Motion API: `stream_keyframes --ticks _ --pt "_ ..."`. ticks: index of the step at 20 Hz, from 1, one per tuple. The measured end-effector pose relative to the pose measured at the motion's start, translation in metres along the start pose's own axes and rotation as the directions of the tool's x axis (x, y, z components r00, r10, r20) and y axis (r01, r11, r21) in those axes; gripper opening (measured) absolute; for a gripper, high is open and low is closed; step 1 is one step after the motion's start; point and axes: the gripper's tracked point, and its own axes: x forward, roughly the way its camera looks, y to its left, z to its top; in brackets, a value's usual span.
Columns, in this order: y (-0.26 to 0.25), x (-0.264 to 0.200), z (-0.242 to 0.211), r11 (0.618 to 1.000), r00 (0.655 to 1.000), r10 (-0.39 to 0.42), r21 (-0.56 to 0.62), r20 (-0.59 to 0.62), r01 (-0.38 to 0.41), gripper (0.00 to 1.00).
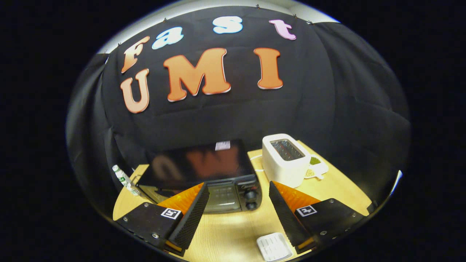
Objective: Open the toaster oven, put the food inside, and close the toaster oven door.
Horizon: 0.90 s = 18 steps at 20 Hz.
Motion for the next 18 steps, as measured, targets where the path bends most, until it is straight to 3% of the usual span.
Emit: stream_keyframes --ticks 4,11,15,18 --pt "-0.025 -0.022 0.077 0.999 0.992 -0.025 -0.026 0.127 0.029 0.99" --pt "-0.02 -0.084 0.193 0.995 0.953 0.045 -0.099 0.301 -0.015 0.99" --pt "-0.025 -0.115 0.233 0.993 0.927 0.043 -0.121 0.373 0.002 0.99" --pt "-0.024 -0.125 0.235 0.993 0.923 0.045 -0.118 0.382 0.0 0.99"
